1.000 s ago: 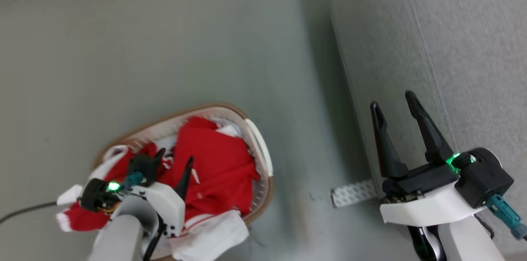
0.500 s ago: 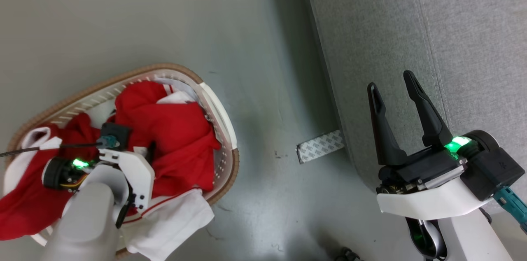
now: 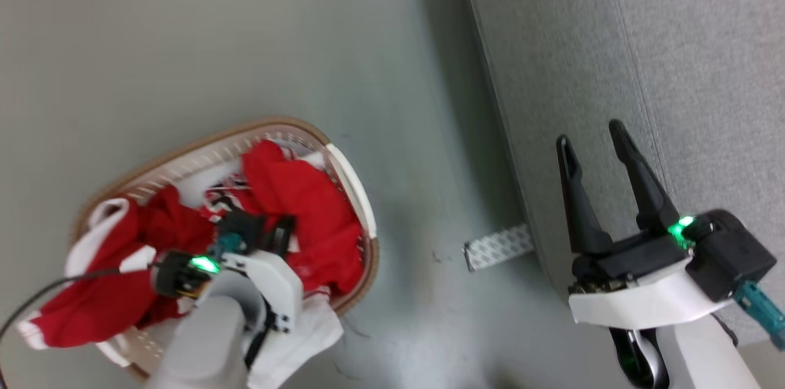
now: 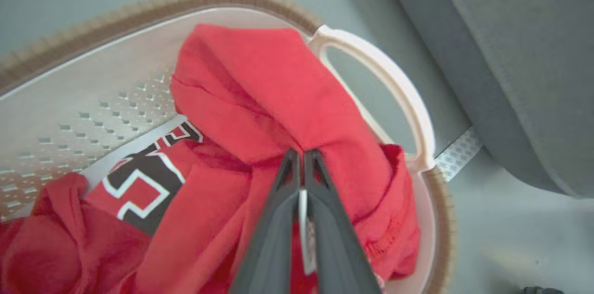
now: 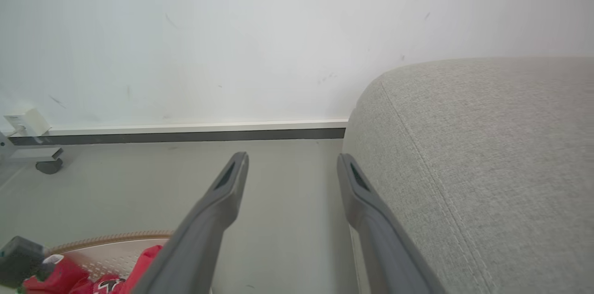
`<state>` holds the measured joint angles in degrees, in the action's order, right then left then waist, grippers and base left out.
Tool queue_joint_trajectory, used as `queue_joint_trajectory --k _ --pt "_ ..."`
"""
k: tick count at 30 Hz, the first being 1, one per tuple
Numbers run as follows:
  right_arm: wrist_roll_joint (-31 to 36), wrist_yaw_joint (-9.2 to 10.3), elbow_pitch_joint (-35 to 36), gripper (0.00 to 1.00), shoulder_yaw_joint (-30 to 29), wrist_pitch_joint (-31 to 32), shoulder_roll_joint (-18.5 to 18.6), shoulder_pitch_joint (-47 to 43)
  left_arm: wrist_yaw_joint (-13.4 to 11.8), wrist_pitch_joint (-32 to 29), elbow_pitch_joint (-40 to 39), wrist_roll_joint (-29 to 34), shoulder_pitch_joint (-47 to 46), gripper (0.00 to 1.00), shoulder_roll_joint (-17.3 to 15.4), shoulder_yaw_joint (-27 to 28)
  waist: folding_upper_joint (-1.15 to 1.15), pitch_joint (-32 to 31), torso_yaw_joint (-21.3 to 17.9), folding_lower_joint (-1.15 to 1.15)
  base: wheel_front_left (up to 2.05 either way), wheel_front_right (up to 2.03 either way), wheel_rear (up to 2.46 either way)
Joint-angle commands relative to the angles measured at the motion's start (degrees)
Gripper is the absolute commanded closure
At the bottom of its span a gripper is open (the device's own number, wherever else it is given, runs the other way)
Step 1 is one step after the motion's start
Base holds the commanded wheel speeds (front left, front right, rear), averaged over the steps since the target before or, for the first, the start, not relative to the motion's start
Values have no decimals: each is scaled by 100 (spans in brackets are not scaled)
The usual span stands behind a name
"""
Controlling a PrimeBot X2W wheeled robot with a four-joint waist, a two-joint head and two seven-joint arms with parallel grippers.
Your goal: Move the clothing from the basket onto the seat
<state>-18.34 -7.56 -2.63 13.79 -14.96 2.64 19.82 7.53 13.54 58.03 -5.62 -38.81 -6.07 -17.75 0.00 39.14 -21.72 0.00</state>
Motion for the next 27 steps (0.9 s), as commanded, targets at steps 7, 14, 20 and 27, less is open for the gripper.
queue_joint_trajectory --k 7,14,20,27 --pt "237 14 -264 0 -209 -8 21 -551 -6 161 -877 -913 804 100 123 -520 0 -1388 792 0 0 0 0" --pt "410 14 -458 0 -163 -8 22 -979 -5 19 -2183 -1627 1504 100 -140 -953 0 -2333 1228 0 0 0 0" --pt "541 14 -522 0 35 -8 22 -1208 -106 -499 -3685 -1933 2008 100 -466 -889 0 -2875 1379 0 0 0 0" --pt "726 14 -519 0 326 -8 22 -1368 -471 -1165 -5490 -2149 2434 100 -742 -711 0 -3220 1392 0 0 0 0"
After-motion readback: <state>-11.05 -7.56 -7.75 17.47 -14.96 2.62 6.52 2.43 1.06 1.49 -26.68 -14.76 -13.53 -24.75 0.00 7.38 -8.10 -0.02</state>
